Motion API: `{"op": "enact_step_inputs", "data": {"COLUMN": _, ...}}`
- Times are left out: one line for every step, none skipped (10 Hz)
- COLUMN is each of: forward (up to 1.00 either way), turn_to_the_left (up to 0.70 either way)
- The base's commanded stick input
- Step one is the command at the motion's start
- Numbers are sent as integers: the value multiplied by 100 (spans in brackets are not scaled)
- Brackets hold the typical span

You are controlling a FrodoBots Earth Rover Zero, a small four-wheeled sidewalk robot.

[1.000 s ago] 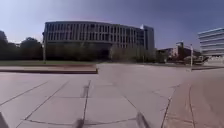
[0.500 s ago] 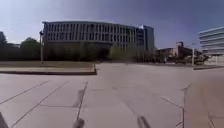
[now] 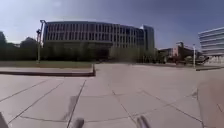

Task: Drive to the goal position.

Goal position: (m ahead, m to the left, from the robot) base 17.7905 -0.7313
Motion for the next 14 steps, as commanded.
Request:
{"op": "enact_step_inputs", "data": {"forward": 70, "turn_to_the_left": 0}}
{"op": "enact_step_inputs", "data": {"forward": 70, "turn_to_the_left": 0}}
{"op": "enact_step_inputs", "data": {"forward": 70, "turn_to_the_left": 0}}
{"op": "enact_step_inputs", "data": {"forward": 70, "turn_to_the_left": 0}}
{"op": "enact_step_inputs", "data": {"forward": 70, "turn_to_the_left": 0}}
{"op": "enact_step_inputs", "data": {"forward": 70, "turn_to_the_left": 0}}
{"op": "enact_step_inputs", "data": {"forward": 70, "turn_to_the_left": 0}}
{"op": "enact_step_inputs", "data": {"forward": 70, "turn_to_the_left": 0}}
{"op": "enact_step_inputs", "data": {"forward": 70, "turn_to_the_left": 0}}
{"op": "enact_step_inputs", "data": {"forward": 70, "turn_to_the_left": 0}}
{"op": "enact_step_inputs", "data": {"forward": 70, "turn_to_the_left": 0}}
{"op": "enact_step_inputs", "data": {"forward": 70, "turn_to_the_left": 0}}
{"op": "enact_step_inputs", "data": {"forward": 70, "turn_to_the_left": 0}}
{"op": "enact_step_inputs", "data": {"forward": 70, "turn_to_the_left": 1}}
